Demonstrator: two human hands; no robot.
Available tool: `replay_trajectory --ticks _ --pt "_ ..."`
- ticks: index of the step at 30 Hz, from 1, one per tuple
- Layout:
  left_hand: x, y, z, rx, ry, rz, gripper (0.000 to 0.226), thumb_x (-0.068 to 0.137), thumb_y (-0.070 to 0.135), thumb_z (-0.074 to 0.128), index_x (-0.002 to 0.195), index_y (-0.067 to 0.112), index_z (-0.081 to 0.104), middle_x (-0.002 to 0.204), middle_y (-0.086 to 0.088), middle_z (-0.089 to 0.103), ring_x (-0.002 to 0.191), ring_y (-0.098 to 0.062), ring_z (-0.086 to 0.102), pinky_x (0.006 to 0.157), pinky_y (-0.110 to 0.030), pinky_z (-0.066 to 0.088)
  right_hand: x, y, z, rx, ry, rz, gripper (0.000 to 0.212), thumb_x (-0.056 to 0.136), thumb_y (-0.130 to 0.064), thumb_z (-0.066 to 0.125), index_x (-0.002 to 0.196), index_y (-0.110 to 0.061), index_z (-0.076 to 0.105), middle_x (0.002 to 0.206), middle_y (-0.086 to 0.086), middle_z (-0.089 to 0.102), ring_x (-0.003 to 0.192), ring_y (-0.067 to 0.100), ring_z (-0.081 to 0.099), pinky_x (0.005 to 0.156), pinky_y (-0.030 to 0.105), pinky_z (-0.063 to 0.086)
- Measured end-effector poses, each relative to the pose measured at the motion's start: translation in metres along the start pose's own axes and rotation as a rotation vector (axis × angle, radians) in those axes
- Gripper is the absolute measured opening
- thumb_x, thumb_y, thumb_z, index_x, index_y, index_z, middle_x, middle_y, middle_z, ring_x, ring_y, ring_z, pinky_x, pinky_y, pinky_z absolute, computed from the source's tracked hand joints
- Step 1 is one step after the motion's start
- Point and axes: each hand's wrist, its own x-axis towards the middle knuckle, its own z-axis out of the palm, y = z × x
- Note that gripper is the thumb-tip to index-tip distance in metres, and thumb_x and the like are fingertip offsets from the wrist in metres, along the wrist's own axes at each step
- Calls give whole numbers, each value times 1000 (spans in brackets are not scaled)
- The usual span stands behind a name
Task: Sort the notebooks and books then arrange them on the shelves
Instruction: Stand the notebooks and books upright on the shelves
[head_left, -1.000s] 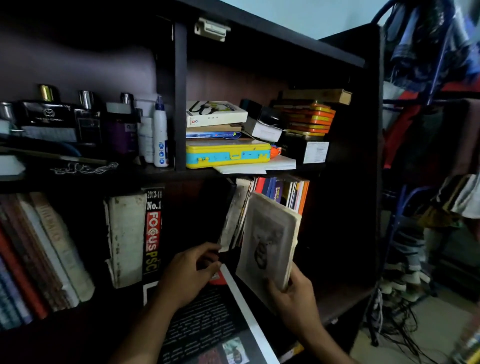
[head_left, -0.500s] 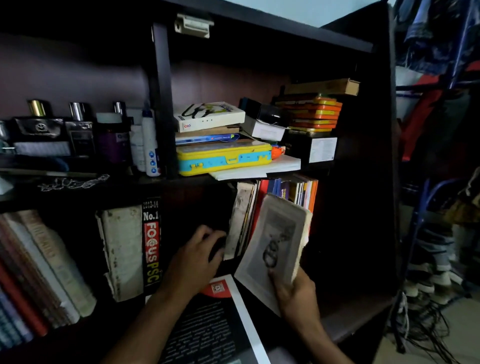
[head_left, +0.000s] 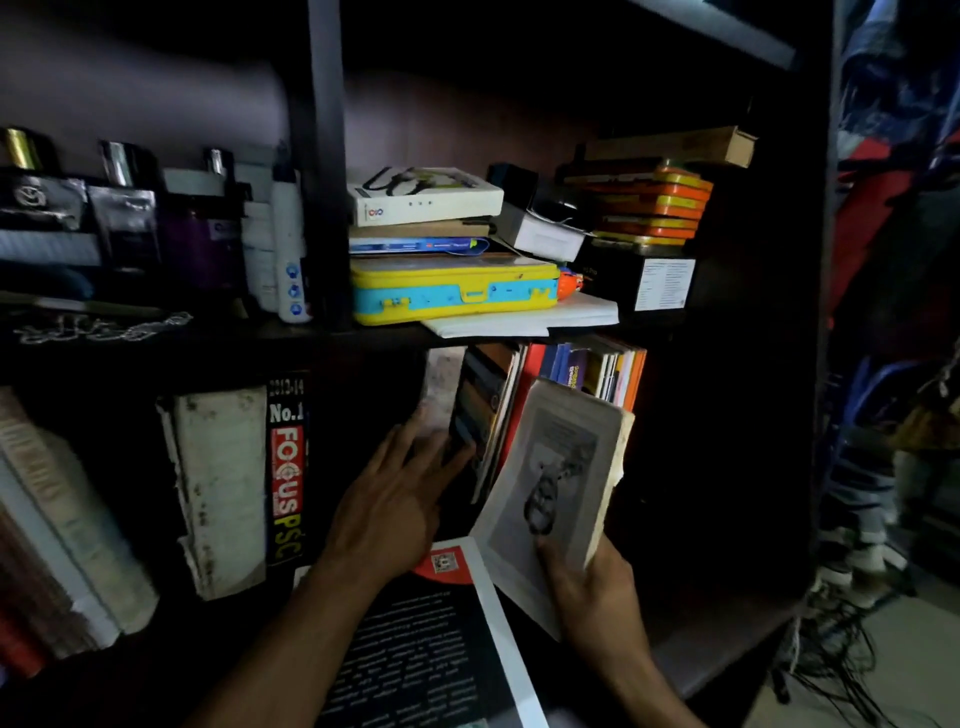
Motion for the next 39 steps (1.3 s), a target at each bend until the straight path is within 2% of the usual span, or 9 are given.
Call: replay_trajectory --ticks 5,8,13,16,19,24,28,34,39 --pt "-7 -21 -4 -89 -38 -291 92 65 18 86 148 16 48 150 -16 35 144 -40 25 112 -52 38 6 -5 -8 -89 -58 -15 4 93 -28 69 97 -30 70 96 -21 74 88 -2 71 74 27 58" --pt "-8 -29 1 -164 -12 -375 86 68 18 86 146 18 50 145 -11 31 134 -39 35 104 -51 47 25 -21 -8 -229 -139 -102 3 95 -27 66 93 -29 66 88 -13 72 80 -6 67 64 16 51" --pt "-2 -20 -14 -309 327 -507 77 76 4 78 145 19 47 160 -18 17 145 -40 27 114 -42 32 54 -41 15 -326 -195 -128 20 97 -25 63 117 -22 64 102 -4 73 90 11 70 71 31 59" --pt "-2 -17 -13 -333 377 -542 88 72 6 84 146 21 41 165 -18 7 150 -40 17 113 -43 32 61 -40 34 -298 -203 -90 30 100 -20 58 130 -19 57 113 -4 67 100 14 66 71 14 54" --pt "-5 -19 -11 -433 431 -580 93 73 4 82 150 23 33 168 -11 2 154 -32 10 117 -42 28 68 -40 56 -276 -173 -71 41 100 -18 56 140 -19 47 122 3 67 109 21 66 81 22 56" --pt "-5 -16 -14 -575 485 -703 89 81 3 76 152 22 26 157 -15 34 143 -30 36 110 -35 38 73 -45 89 -258 -143 -86 47 100 -19 56 144 -18 40 126 7 66 112 27 65 83 25 50" --pt "-5 -15 -14 -571 408 -835 85 87 6 71 155 16 22 151 -17 43 136 -34 46 105 -35 42 75 -43 99 -271 -224 -101 56 99 -20 57 146 -23 26 121 11 68 102 31 68 78 35 55" --pt "-9 -14 -12 -583 -40 -925 82 101 37 55 161 19 3 157 -18 36 139 -36 42 106 -41 42 87 -44 103 -262 -243 -138 59 98 -25 59 141 -24 17 106 13 71 84 32 70 64 35 53" --pt "-10 -13 -9 -738 -137 -781 80 92 60 56 157 21 29 155 -9 43 140 -26 43 108 -35 41 104 -61 76 -794 -360 -98 53 91 -55 61 124 -15 48 105 9 66 94 32 66 75 40 54"
